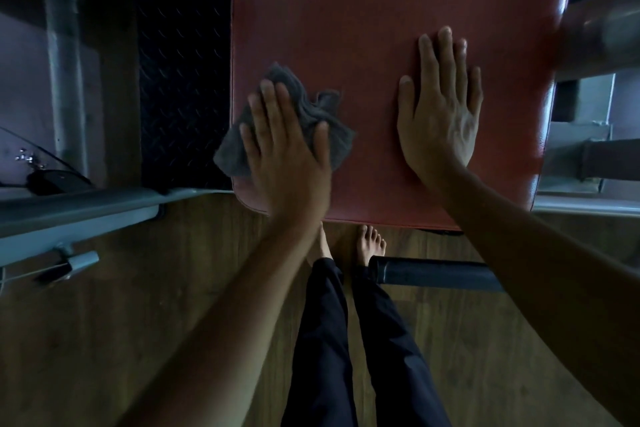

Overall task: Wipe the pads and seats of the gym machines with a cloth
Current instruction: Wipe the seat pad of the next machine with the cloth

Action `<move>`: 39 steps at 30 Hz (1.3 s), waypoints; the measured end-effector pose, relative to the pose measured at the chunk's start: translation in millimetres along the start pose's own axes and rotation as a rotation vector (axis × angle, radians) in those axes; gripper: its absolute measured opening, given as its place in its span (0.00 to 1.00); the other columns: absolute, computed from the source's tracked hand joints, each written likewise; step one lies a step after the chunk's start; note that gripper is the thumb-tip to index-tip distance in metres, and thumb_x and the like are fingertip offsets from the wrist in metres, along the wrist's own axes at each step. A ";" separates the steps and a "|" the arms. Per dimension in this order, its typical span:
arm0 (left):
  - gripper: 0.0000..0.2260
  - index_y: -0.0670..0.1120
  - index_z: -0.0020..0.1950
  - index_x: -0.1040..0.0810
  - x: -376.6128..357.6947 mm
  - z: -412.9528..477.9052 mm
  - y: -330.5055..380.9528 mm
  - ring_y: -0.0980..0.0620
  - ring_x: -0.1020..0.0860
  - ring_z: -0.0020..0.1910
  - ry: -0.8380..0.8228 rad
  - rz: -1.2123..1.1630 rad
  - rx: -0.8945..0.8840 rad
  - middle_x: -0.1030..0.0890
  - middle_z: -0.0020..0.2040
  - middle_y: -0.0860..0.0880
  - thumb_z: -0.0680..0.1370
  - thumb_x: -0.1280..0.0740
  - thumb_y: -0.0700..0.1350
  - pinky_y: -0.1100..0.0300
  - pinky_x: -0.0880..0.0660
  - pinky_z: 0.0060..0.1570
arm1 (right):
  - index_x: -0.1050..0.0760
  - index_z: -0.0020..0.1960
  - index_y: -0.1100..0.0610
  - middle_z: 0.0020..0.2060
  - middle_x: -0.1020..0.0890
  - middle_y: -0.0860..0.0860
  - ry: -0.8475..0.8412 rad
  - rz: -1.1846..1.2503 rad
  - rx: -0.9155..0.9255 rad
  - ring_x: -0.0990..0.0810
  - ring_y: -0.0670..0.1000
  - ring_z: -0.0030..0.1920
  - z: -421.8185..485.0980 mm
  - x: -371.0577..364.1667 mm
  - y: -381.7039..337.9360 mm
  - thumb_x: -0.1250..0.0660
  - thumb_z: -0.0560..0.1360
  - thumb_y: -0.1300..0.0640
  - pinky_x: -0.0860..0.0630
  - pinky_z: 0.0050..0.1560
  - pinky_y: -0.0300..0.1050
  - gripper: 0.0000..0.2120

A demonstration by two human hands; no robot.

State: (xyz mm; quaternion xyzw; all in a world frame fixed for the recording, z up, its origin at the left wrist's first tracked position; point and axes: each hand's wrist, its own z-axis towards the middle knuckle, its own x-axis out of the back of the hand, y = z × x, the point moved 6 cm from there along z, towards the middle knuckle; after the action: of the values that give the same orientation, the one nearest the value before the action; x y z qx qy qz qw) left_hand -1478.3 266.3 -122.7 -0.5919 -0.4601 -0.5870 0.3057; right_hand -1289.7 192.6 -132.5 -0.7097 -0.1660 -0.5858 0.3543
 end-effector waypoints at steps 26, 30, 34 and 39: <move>0.31 0.44 0.81 0.47 -8.0 -19.5 6.2 0.46 0.49 0.81 -0.131 0.011 -0.407 0.48 0.81 0.48 0.83 0.49 0.61 0.48 0.53 0.79 | 0.46 0.80 0.51 0.80 0.46 0.49 -0.010 0.019 0.000 0.51 0.51 0.79 0.9 0.7 0.5 0.52 0.83 0.46 0.56 0.78 0.49 0.26; 0.31 0.45 0.81 0.46 0.2 8.7 -38.1 0.46 0.48 0.81 -0.125 0.020 -0.524 0.46 0.81 0.47 0.84 0.49 0.61 0.48 0.53 0.79 | 0.47 0.80 0.51 0.80 0.47 0.49 -0.012 0.021 -0.008 0.51 0.51 0.79 1.7 1.0 0.4 0.52 0.83 0.46 0.56 0.78 0.50 0.26; 0.30 0.45 0.81 0.49 -3.5 -18.0 0.1 0.45 0.50 0.81 -0.011 -0.054 0.017 0.47 0.82 0.46 0.84 0.52 0.60 0.45 0.51 0.79 | 0.45 0.79 0.51 0.80 0.46 0.49 -0.010 0.035 -0.015 0.50 0.51 0.79 0.5 1.4 -0.2 0.51 0.83 0.46 0.55 0.78 0.50 0.26; 0.30 0.44 0.81 0.45 -15.7 -38.2 53.4 0.47 0.49 0.81 -0.086 -0.108 -0.190 0.44 0.81 0.46 0.84 0.49 0.59 0.48 0.53 0.79 | 0.35 0.75 0.53 0.77 0.38 0.50 -0.021 0.422 -0.119 0.44 0.51 0.78 4.5 13.4 4.6 0.45 0.82 0.50 0.48 0.78 0.53 0.23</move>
State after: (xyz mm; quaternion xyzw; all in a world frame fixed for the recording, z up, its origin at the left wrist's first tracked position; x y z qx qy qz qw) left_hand -1444.0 208.1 -123.8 -0.6172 -0.4465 -0.6175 0.1961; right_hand -1280.0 190.2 -121.5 -0.7545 0.0175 -0.5000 0.4248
